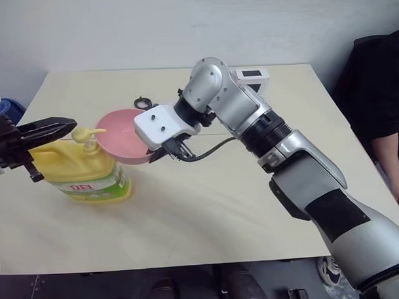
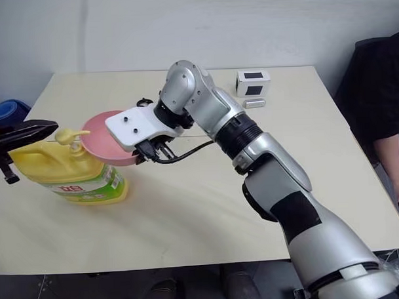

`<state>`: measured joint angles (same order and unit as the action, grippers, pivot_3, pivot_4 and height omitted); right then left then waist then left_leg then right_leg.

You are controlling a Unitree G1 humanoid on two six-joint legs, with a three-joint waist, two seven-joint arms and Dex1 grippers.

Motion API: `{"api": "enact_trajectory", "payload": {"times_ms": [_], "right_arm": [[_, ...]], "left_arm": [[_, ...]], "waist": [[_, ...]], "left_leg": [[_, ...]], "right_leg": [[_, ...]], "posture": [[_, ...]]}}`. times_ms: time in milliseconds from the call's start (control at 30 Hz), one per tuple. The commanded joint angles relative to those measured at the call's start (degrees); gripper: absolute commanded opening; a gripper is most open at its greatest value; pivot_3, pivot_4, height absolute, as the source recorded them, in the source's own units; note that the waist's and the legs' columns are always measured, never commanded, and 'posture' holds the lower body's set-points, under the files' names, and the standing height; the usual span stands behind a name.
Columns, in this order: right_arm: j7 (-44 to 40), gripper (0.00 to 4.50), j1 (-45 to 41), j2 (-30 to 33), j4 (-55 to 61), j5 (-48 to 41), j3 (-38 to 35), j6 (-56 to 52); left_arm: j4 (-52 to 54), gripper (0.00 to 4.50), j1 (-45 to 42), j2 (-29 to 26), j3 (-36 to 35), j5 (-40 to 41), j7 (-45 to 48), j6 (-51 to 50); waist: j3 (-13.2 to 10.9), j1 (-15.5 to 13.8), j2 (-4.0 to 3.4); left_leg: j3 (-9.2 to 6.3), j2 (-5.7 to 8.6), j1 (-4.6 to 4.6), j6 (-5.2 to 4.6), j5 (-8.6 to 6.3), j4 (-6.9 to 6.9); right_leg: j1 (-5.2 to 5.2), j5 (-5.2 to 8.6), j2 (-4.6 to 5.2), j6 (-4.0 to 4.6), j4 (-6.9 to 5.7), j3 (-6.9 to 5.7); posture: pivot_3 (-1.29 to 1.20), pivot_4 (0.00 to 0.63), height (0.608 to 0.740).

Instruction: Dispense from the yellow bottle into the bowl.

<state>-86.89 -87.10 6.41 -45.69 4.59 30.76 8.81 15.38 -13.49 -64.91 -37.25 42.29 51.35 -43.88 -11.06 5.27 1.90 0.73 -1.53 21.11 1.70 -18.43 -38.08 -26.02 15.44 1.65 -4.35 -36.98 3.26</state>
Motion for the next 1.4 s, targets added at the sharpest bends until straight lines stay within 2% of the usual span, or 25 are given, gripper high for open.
{"api": "enact_trajectory", "payload": {"times_ms": [33,167,767,1000,1267,1400], "right_arm": [[0.9,0.00,-3.2,-1.8,-2.7,0.7,-1.7,2.4],[1.5,0.00,-4.4,-2.7,-5.6,1.6,-2.3,4.1],[3.6,0.00,-6.6,-3.4,-11.5,4.8,-4.5,7.3],[2.8,0.00,-6.5,-4.1,-10.7,4.3,-5.0,6.8],[1.9,0.00,-6.4,-4.8,-9.8,4.3,-5.5,6.6],[1.6,0.00,-6.3,-5.1,-9.4,4.4,-5.6,6.6]], "left_arm": [[0.9,0.01,-0.2,0.8,0.2,-2.0,-1.4,2.6],[1.0,0.01,-0.5,2.1,1.6,-2.3,-2.0,2.9],[0.2,0.01,0.5,1.2,7.9,-6.0,-0.7,6.1],[-3.6,0.01,2.7,1.7,13.2,-10.6,1.1,10.8],[-5.8,0.01,4.3,2.5,16.6,-13.4,1.7,14.3],[-6.5,0.01,4.3,2.6,17.2,-13.6,1.9,14.6]], "waist": [[0.0,0.0,0.00],[0.0,0.4,0.00],[0.0,0.9,0.00],[0.0,1.0,-0.08],[0.2,1.0,-0.36],[0.2,1.1,-0.42]], "left_leg": [[0.00,0.00,0.09,0.01,0.01,0.00],[0.04,-0.01,0.37,0.13,0.05,0.01],[0.01,0.02,0.20,0.20,0.09,-0.04],[0.02,0.03,0.07,0.20,0.09,-0.04],[0.04,0.07,-0.25,0.17,0.11,-0.04],[0.01,-0.01,-1.06,0.17,0.08,0.19]], "right_leg": [[-0.10,0.00,0.00,0.00,-0.03,0.00],[-0.52,0.03,-0.01,0.08,-0.21,0.02],[-0.47,0.05,-0.01,0.15,-0.54,0.02],[-0.40,0.06,-0.01,0.17,-0.58,0.03],[-0.24,0.12,0.00,0.28,-0.64,0.06],[0.60,0.21,-0.08,0.43,-0.45,0.04]], "posture": [[0.00,0.150,0.740],[0.00,0.150,0.740],[0.00,0.150,0.740],[0.00,0.150,0.740],[0.00,0.150,0.740],[0.00,0.150,0.740]]}}
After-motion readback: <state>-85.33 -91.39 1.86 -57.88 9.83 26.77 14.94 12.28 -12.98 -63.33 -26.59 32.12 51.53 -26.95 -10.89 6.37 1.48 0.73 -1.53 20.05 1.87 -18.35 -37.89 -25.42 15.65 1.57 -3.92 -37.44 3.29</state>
